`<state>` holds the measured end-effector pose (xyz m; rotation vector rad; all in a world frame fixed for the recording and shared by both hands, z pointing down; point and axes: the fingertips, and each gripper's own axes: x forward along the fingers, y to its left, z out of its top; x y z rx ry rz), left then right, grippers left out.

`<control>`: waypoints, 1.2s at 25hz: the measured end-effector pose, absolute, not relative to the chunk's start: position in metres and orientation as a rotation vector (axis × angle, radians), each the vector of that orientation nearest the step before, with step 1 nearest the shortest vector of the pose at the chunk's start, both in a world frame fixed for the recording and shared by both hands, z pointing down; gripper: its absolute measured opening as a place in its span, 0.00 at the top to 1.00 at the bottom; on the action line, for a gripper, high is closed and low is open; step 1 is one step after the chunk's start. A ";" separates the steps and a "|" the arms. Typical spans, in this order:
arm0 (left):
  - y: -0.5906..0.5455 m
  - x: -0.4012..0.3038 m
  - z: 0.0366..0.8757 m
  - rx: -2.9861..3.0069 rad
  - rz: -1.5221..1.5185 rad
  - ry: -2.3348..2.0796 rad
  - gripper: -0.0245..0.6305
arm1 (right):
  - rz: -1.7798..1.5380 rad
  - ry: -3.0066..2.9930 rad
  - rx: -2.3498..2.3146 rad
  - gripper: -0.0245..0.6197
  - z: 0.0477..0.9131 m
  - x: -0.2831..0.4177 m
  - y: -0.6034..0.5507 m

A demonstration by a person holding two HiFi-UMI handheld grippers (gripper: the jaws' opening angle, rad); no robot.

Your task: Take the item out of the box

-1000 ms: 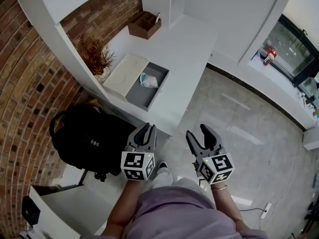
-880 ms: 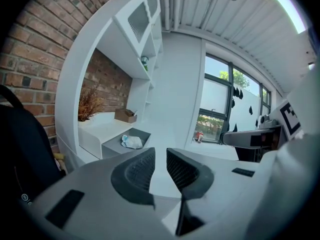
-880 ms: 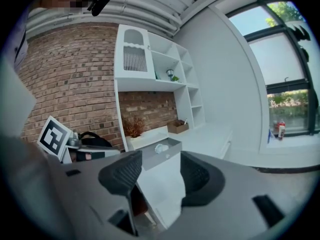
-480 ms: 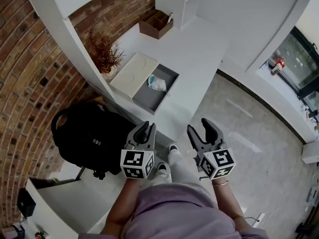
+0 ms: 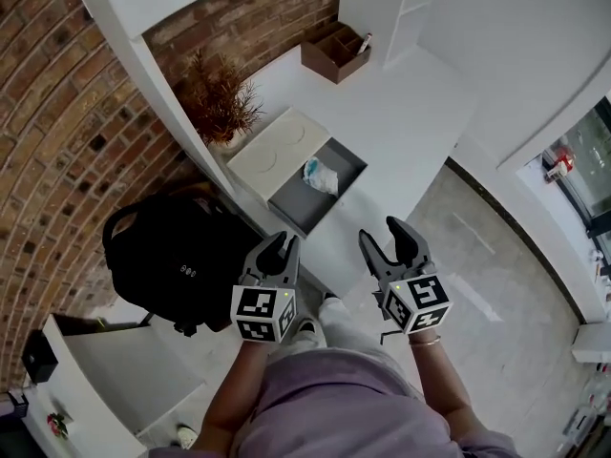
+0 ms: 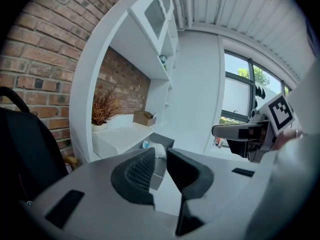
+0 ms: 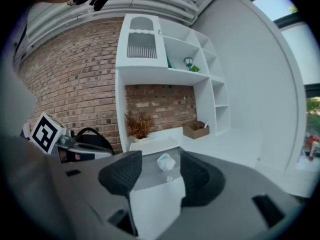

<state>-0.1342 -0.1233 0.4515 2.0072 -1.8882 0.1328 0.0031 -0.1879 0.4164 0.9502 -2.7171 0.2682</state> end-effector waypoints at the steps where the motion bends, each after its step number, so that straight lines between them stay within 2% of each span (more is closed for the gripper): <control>1: -0.127 -0.137 0.452 1.993 0.133 -1.899 0.88 | 0.262 -2.719 0.927 0.60 0.417 -0.001 -0.195; 16: -0.155 -0.157 0.462 1.834 0.134 -2.009 0.88 | 0.110 -2.684 0.565 0.60 0.441 -0.067 -0.263; 30: -0.147 -0.176 0.475 1.678 0.121 -2.091 0.88 | 0.017 -2.491 0.295 0.59 0.499 -0.115 -0.282</control>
